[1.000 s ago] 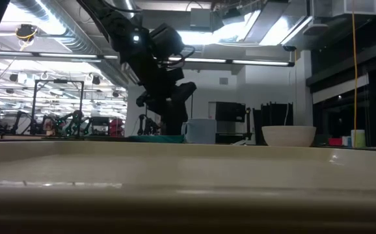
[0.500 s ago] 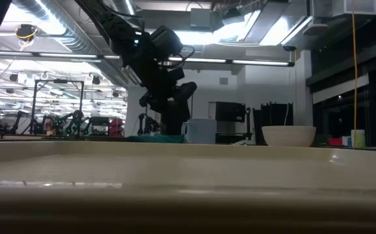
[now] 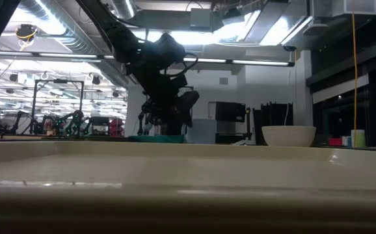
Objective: Set up tray
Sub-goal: Put the blue mug on the top left of the light brown serving tray, then put the dark green napkin on the right of the light brown serving tray
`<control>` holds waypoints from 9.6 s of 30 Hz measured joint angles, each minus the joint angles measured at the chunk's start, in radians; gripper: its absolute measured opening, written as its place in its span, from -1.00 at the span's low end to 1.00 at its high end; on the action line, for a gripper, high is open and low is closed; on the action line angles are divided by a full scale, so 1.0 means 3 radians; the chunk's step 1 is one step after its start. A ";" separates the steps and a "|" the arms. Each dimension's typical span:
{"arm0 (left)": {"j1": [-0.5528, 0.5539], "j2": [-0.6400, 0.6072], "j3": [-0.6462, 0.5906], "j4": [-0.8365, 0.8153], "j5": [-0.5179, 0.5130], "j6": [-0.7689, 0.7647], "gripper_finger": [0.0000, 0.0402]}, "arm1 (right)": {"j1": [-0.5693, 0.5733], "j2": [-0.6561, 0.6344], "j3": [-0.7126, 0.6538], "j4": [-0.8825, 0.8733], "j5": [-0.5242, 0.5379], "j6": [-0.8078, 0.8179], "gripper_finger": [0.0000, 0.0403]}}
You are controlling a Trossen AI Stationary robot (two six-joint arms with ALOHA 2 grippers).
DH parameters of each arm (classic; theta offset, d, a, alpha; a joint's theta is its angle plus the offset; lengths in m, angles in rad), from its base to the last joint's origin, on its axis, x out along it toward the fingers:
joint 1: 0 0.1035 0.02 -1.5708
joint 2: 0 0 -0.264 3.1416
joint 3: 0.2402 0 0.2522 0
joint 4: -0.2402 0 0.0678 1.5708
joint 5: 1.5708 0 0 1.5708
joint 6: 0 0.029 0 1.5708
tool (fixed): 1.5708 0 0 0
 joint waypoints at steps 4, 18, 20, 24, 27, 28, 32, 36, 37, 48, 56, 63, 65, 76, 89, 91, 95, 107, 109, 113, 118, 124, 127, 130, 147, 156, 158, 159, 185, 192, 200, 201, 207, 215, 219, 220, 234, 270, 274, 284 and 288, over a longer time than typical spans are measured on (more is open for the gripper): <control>0.0002 0.0034 0.0000 0.0051 -0.0006 0.0016 0.20 | 0.0001 0.0000 0.0000 0.0001 0.0000 -0.0004 -0.98; 0.0001 0.0231 0.0000 0.0348 0.0225 -0.0121 0.12 | 0.0001 0.0001 0.0000 0.0006 0.0002 -0.0004 -0.98; 0.0000 0.0228 0.0000 0.0354 0.0265 -0.0100 0.00 | -0.0001 0.0001 0.0000 0.0006 0.0002 0.0001 -0.98; -0.0006 0.0197 0.0015 0.0347 0.0260 0.0068 -0.35 | 0.0000 0.0001 0.0000 0.0029 0.0001 0.0000 -0.98; 0.0023 0.0197 0.0057 0.0314 0.0287 0.0136 -0.64 | 0.0001 0.0001 0.0000 0.0056 0.0001 0.0001 -0.98; 0.0025 0.0197 0.0065 0.0306 0.0285 0.0149 -0.72 | 0.0001 0.0001 0.0000 0.0057 0.0001 0.0001 -0.98; 0.0026 0.0197 0.0069 0.0304 0.0285 0.0236 -0.81 | 0.0000 0.0000 0.0000 0.0056 0.0001 0.0000 -0.98; 0.0023 0.0197 0.0120 0.0277 0.0286 0.0264 -0.81 | 0.0000 0.0001 0.0000 0.0056 0.0001 0.0001 -0.98; 0.0021 0.0178 0.0148 0.0276 0.0284 0.0295 -0.81 | 0.0001 0.0001 0.0000 0.0056 0.0001 0.0001 -0.98; -0.0036 -0.0353 0.0650 -0.0305 0.0388 0.0633 -0.81 | -0.0002 0.0001 0.0000 0.0058 0.0006 0.0086 -0.98; -0.0278 -0.1286 0.0246 -0.0799 0.0549 0.0348 -0.81 | -0.0002 0.0023 0.0000 0.0120 0.0004 0.0117 -0.98; -0.0895 -0.2102 -0.0372 -0.0680 0.0416 -0.0206 -0.81 | -0.0002 0.0117 0.0000 0.0171 0.0003 0.0167 -0.98; -0.1130 -0.2260 -0.0490 -0.0822 0.0390 -0.0273 -0.81 | -0.0002 0.0161 0.0000 0.0192 0.0002 0.0185 -0.98; -0.2224 -0.2603 -0.0552 -0.2308 0.0189 -0.0335 -0.81 | -0.0002 0.0402 0.0000 0.0374 0.0001 0.0366 -0.98; -0.2517 -0.2970 -0.1486 -0.2044 0.0634 -0.0266 -0.81 | 0.0010 0.0515 0.0000 0.0523 -0.0056 0.0551 -0.98; -0.2516 -0.3076 -0.1583 -0.2033 0.0626 -0.0240 -0.81 | 0.0010 0.0515 0.0000 0.0519 -0.0056 0.0604 -0.98; -0.2506 -0.3245 -0.1790 -0.1952 0.0544 -0.0059 -0.81 | 0.0010 0.0515 0.0000 0.0519 -0.0056 0.0621 -0.98; -0.2207 -0.3494 -0.2450 -0.1183 0.0693 0.0410 -0.81 | 0.0011 0.0515 0.0000 0.0581 -0.0055 0.0729 -0.98; -0.2132 -0.3494 -0.2514 -0.1062 0.0730 0.0535 -0.81 | 0.0011 0.0515 0.0000 0.0581 -0.0053 0.0778 -0.98; -0.1947 -0.3497 -0.2589 -0.0986 0.0846 0.0711 -0.81 | 0.0011 0.0515 0.0000 0.0581 -0.0053 0.0791 -0.98; -0.1760 -0.3546 -0.2711 -0.0893 0.1086 0.0758 -0.81 | 0.0011 0.0515 0.0000 0.0581 -0.0053 0.0792 -0.98; -0.1698 -0.3631 -0.2735 -0.0955 0.1165 0.0755 -0.81 | 0.0011 0.0515 0.0000 0.0580 -0.0052 0.0805 -0.98; -0.1699 -0.3705 -0.2735 -0.1048 0.1183 0.0683 -0.81 | 0.0011 0.0515 0.0000 0.0580 -0.0052 0.0811 -0.98; -0.1698 -0.3802 -0.2738 -0.1094 0.1199 0.0673 -0.81 | 0.0011 0.0515 0.0000 0.0580 -0.0052 0.0805 -0.98; -0.1698 -0.4063 -0.2679 -0.1460 0.1077 0.0670 -0.74 | 0.0012 0.0515 0.0000 0.0608 -0.0052 0.0789 -0.98; -0.1698 -0.4056 -0.2679 -0.1442 0.1125 0.0670 -0.67 | 0.0012 0.0515 0.0000 0.0632 -0.0052 0.0788 -0.98; -0.1698 -0.4054 -0.2679 -0.1444 0.1123 0.0669 -0.65 | 0.0012 0.0515 0.0000 0.0632 -0.0052 0.0788 -0.98; -0.1698 -0.4054 -0.2679 -0.1442 0.1122 0.0666 -0.65 | 0.0012 0.0515 0.0000 0.0632 -0.0051 0.0788 -0.98; -0.1698 -0.3964 -0.2757 -0.1232 0.1052 0.0519 -0.47 | 0.0012 0.0515 0.0000 0.0631 -0.0052 0.0777 -0.98; -0.1698 -0.3964 -0.2757 -0.1223 0.1100 0.0400 -0.19 | 0.0012 0.0515 0.0000 0.0631 -0.0052 0.0778 -0.98; -0.1698 -0.3970 -0.2650 -0.1229 0.1215 0.0219 -0.09 | 0.0012 0.0515 0.0000 0.0631 -0.0052 0.0777 -0.98; -0.1699 -0.3970 -0.2598 -0.1253 0.1174 0.0242 -0.09 | 0.0012 0.0515 0.0000 0.0631 -0.0052 0.0777 -0.98; -0.1698 -0.3975 -0.2310 -0.1716 0.0716 0.0203 -0.09 | 0.0012 0.0515 0.0000 0.0631 -0.0052 0.0721 -0.98; -0.1698 -0.4003 -0.2113 -0.1793 0.0645 -0.0419 -0.09 | 0.0012 0.0515 0.0000 0.0632 -0.0128 0.0693 -0.98; -0.1699 -0.4004 -0.1893 -0.1800 0.0454 -0.0452 -0.09 | 0.0012 0.0522 0.0000 0.0634 -0.0148 0.0697 -0.98; -0.1699 -0.4004 -0.1809 -0.1795 0.0332 -0.0414 -0.09 | 0.0012 0.0525 0.0000 0.0633 -0.0164 0.0697 -0.98; -0.1698 -0.3897 -0.0788 -0.1311 -0.1175 0.0445 -0.09 | 0.0042 0.0540 -0.0437 0.0987 -0.0370 0.0613 -0.98; -0.1698 -0.3299 -0.0788 -0.0494 -0.1880 0.0901 -0.09 | -0.0058 0.0598 -0.2473 0.3658 -0.0022 0.2763 -0.98; -0.1698 -0.3300 -0.0788 -0.0494 -0.1879 0.0898 -0.09 | -0.0062 0.0722 -0.2473 0.3690 -0.0013 0.3046 -0.98; -0.1698 -0.3300 -0.0790 -0.0495 -0.1871 0.0843 -0.09 | 0.0123 0.1175 -0.2473 0.4052 -0.0235 0.3048 -0.98; -0.1698 -0.3300 -0.0790 -0.0495 -0.1871 0.0843 -0.09 | 0.0166 0.1276 -0.2473 0.4067 -0.0290 0.3032 -0.95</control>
